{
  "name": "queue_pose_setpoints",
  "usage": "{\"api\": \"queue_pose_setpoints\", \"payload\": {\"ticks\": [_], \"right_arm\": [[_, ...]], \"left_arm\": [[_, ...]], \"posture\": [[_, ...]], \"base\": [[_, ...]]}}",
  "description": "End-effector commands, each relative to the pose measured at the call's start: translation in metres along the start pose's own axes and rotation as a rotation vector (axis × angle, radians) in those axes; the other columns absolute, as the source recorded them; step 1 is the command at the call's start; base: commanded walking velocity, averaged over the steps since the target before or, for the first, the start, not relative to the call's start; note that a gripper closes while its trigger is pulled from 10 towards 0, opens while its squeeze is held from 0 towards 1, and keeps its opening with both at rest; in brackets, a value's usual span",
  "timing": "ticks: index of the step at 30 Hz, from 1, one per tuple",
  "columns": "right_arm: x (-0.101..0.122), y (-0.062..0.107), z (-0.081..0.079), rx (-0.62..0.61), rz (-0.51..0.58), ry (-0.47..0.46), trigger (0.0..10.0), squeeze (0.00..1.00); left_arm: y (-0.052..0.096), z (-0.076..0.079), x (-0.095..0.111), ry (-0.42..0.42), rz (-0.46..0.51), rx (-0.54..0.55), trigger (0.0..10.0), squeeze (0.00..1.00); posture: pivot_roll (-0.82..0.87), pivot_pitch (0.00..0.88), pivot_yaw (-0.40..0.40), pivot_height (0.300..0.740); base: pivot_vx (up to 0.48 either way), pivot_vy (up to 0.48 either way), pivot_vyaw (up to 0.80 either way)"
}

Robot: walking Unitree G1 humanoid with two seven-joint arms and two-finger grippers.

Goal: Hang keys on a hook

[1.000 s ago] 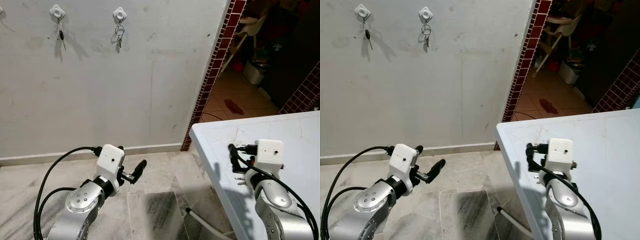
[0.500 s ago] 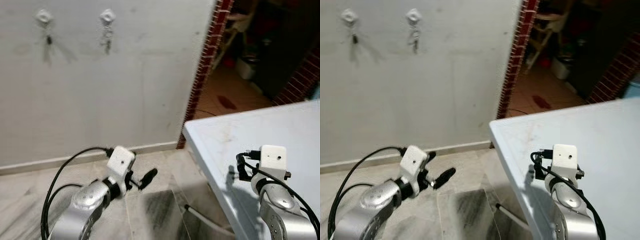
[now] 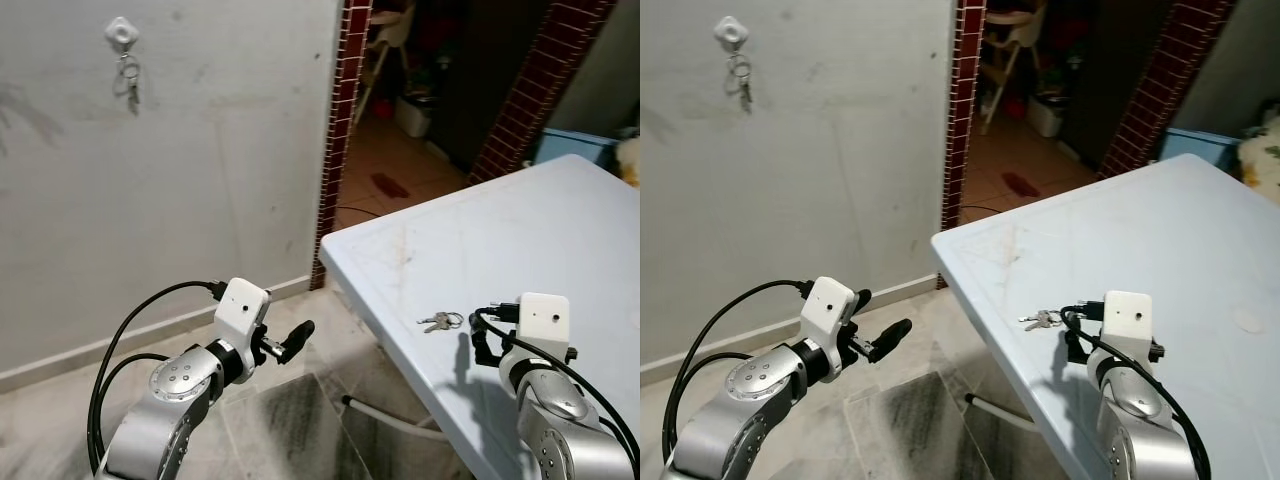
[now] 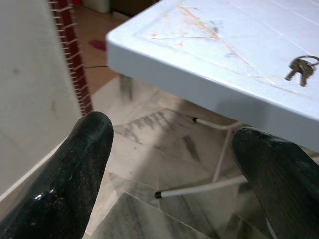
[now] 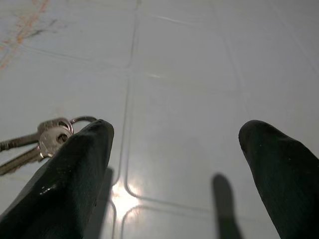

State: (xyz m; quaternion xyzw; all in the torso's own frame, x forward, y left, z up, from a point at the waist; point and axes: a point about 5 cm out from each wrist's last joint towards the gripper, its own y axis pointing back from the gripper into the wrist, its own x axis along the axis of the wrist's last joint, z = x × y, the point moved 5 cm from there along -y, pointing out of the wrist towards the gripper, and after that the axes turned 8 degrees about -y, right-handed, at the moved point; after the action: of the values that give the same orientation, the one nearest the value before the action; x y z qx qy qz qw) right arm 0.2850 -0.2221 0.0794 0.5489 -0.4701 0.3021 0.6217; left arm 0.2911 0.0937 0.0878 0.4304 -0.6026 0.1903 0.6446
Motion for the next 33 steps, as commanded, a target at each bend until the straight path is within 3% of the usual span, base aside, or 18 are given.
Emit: {"api": "queue_pose_setpoints", "payload": {"ticks": [1,5,10,16,20,29,30,31,32,33], "right_arm": [[0.003,-0.002,-0.007,0.037,-0.006,-0.02,10.0,0.0],[0.001,-0.004,-0.018,0.086,-0.029,-0.039,10.0,0.0],[-0.003,-0.006,-0.04,0.169,-0.065,-0.054,10.0,0.0],[-0.004,-0.007,-0.049,0.189,-0.095,-0.115,10.0,0.0],[-0.008,-0.008,-0.057,0.214,-0.135,-0.146,10.0,0.0],[-0.031,-0.01,-0.07,0.236,-0.242,-0.106,10.0,0.0],[-0.032,-0.01,-0.076,0.253,-0.253,-0.11,8.8,0.0],[-0.032,-0.01,-0.076,0.253,-0.253,-0.11,8.8,0.0],[-0.034,-0.01,-0.082,0.272,-0.263,-0.111,3.7,0.0],[-0.035,-0.01,-0.087,0.288,-0.269,-0.113,1.3,0.0]], "left_arm": [[-0.004,0.0,-0.004,-0.008,-0.031,-0.012,10.0,0.0],[-0.005,-0.008,-0.002,-0.018,-0.036,0.021,10.0,0.0],[-0.008,-0.018,0.006,-0.023,-0.011,0.088,10.0,0.0],[-0.009,-0.029,0.01,-0.01,0.0,0.164,10.0,0.0],[-0.01,-0.025,0.006,-0.035,-0.026,0.159,10.0,0.0],[-0.008,-0.008,-0.01,-0.046,-0.081,0.095,10.0,0.0],[-0.009,-0.007,-0.01,-0.051,-0.081,0.093,10.0,0.0],[-0.009,-0.007,-0.01,-0.051,-0.081,0.093,10.0,0.0],[-0.009,-0.007,-0.01,-0.05,-0.08,0.092,10.0,0.0],[-0.009,-0.007,-0.01,-0.052,-0.08,0.092,10.0,0.0]], "posture": [[0.1,0.02,-0.087,0.74],[0.1,0.023,-0.089,0.74],[0.1,0.026,-0.092,0.74],[0.1,0.027,-0.097,0.74],[0.1,0.029,-0.104,0.74],[0.11,0.026,-0.111,0.74],[0.11,0.026,-0.111,0.74],[0.11,0.026,-0.111,0.74],[0.11,0.023,-0.111,0.74],[0.11,0.022,-0.112,0.74]], "base": [[0.0,0.0,-0.77],[0.0,0.0,-0.77],[0.0,0.0,0.0],[0.0,0.0,0.0],[0.0,0.0,0.0],[0.0,0.0,0.0],[0.0,0.0,0.0],[0.0,0.0,0.0],[0.0,0.0,0.0],[0.0,0.0,0.0]]}}
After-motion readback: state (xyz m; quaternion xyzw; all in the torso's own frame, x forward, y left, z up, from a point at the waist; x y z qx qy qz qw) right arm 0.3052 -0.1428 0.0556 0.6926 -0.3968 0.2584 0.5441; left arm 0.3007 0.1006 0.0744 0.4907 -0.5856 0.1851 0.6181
